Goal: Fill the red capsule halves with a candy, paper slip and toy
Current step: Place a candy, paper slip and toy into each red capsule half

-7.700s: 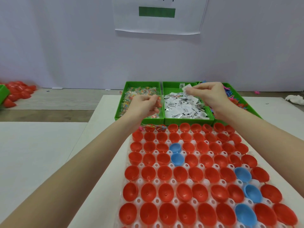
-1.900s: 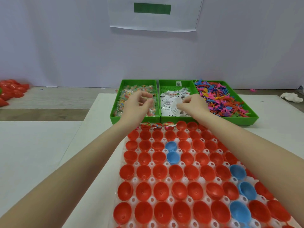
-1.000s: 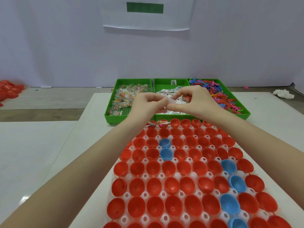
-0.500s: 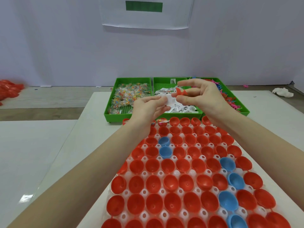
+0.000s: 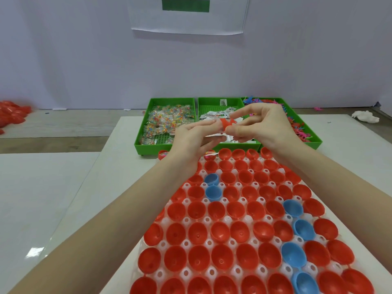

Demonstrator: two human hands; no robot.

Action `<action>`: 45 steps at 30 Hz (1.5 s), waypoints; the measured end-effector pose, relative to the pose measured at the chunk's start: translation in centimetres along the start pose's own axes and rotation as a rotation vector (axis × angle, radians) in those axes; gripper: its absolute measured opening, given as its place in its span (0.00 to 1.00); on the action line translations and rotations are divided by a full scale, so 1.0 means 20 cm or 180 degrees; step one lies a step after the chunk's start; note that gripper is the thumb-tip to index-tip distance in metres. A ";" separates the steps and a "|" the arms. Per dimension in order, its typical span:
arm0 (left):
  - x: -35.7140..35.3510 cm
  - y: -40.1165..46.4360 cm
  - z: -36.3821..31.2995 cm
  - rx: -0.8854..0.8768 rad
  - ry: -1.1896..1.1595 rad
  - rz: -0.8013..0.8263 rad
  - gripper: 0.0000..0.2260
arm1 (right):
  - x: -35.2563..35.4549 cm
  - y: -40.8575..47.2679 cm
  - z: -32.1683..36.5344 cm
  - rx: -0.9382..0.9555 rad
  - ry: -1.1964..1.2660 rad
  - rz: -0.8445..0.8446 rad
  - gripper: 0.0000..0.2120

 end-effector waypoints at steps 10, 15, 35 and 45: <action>0.02 0.03 0.02 0.0302 0.0198 0.0502 0.07 | 0.01 0.07 0.01 -0.0349 -0.0833 0.0354 0.12; 0.02 0.05 0.03 -0.0135 0.0742 0.0461 0.05 | -0.01 0.10 0.02 -0.0129 -0.1612 0.0291 0.10; 0.04 0.27 0.12 -0.1184 0.4971 0.0799 0.28 | -0.08 0.13 -0.22 0.0320 -0.2132 0.0672 0.02; 0.04 0.30 0.17 -0.1202 0.4730 0.0931 0.25 | -0.13 0.16 -0.24 0.0585 -0.2521 0.0699 0.06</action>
Point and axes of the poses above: each hand's wrist, its own y-axis towards the middle knuckle, its own x-axis out of the back of the hand, z = x × y, the point moved 3 cm from there along y, towards the middle knuckle, and after that the axes turned 12 degrees about -y, right-handed, at the moved point
